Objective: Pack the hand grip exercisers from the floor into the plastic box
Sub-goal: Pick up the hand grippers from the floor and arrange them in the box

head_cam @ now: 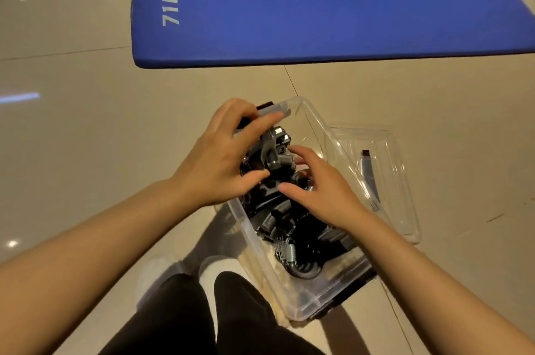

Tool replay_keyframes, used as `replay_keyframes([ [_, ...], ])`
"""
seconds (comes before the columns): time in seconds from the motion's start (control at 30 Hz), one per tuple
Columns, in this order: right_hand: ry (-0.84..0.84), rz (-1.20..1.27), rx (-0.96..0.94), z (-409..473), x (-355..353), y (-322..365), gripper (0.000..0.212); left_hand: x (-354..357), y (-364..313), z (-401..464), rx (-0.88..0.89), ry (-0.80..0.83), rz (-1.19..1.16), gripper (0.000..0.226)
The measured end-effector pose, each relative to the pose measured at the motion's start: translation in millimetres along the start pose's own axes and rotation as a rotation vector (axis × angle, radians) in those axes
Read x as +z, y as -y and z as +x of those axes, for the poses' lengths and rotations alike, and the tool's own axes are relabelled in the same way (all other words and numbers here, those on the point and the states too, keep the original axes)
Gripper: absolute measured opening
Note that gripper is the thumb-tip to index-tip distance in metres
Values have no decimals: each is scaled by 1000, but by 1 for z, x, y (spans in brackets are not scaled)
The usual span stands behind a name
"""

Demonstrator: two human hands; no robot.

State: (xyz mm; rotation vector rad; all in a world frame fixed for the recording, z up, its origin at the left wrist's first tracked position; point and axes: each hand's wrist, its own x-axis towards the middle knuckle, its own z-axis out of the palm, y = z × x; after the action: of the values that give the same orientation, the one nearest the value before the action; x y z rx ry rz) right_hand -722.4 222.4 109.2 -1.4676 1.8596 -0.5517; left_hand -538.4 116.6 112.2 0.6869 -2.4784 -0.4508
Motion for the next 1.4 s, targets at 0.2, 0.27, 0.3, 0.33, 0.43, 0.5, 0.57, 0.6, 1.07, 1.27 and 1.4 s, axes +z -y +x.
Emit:
replay_keyframes([
  [0.2,-140,200,-100,30,11,18,39,9,4,-3,-87,-58,-83,81],
  [0.27,-156,320,-73,30,10,21,31,5,4,-2,-135,-83,-107,84],
  [0.3,-170,354,-49,31,9,21,28,4,4,-1,-159,-83,-122,86],
  [0.33,-178,378,-20,31,8,19,27,4,5,2,-177,-73,-131,88],
  [0.43,-126,370,71,30,5,13,25,19,8,15,-153,50,-74,94],
  [0.5,-105,344,103,29,5,6,26,36,9,26,-122,176,-45,101],
  [0.57,-97,303,141,28,5,0,31,47,11,29,-156,250,-53,109],
  [0.6,-79,226,153,29,5,-5,37,48,15,25,-194,245,-41,110],
  [1.07,36,-619,-142,90,18,-24,84,45,64,-46,-602,367,-217,130],
  [1.27,-27,-594,-230,88,27,-29,78,43,59,-45,-604,359,-176,126],
  [1.4,-132,-508,-234,74,15,-23,75,37,45,-38,-350,287,159,105],
])
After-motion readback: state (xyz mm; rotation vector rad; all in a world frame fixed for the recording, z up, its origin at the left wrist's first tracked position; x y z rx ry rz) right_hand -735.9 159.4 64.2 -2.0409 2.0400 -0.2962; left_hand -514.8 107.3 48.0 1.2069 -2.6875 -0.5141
